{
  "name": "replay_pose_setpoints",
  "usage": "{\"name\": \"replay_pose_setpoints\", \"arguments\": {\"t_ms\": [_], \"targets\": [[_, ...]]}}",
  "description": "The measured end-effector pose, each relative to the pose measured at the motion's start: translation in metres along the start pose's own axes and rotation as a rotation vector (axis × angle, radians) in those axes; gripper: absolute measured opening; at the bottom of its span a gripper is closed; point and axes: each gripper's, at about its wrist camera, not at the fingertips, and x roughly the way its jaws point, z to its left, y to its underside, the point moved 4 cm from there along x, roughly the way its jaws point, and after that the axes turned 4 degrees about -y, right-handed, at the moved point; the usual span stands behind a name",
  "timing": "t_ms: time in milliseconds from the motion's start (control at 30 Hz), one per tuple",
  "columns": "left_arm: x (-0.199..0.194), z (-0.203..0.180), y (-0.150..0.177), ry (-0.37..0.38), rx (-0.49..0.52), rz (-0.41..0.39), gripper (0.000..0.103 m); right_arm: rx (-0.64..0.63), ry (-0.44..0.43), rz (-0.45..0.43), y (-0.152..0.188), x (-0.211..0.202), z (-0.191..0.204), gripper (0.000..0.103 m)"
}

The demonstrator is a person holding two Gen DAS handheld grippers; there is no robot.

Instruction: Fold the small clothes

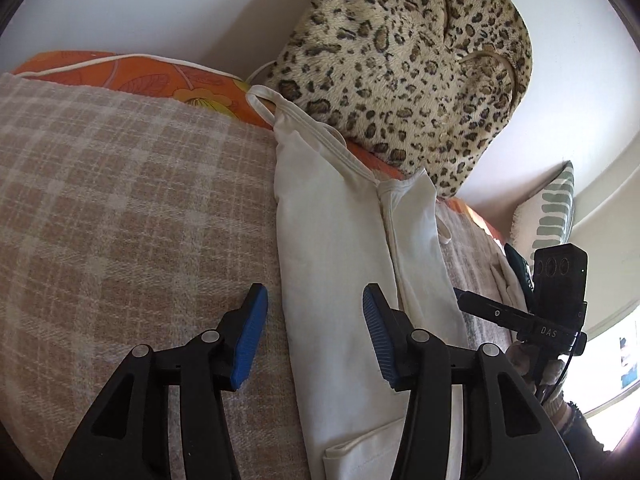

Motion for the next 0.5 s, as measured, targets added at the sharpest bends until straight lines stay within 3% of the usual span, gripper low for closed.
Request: {"name": "replay_pose_setpoints", "arguments": {"t_ms": [333,500], "targets": [[0.031,0.011,-0.041,0.090,-0.044,-0.013,0.048,0.038,-0.097,0.005,-0.050,0.032,-0.018,0.037],[0.042,0.012,-0.060,0.099,-0.052,-0.019,0.048,0.058,-0.114,0.010,-0.074,0.044,-0.030,0.036]]}}
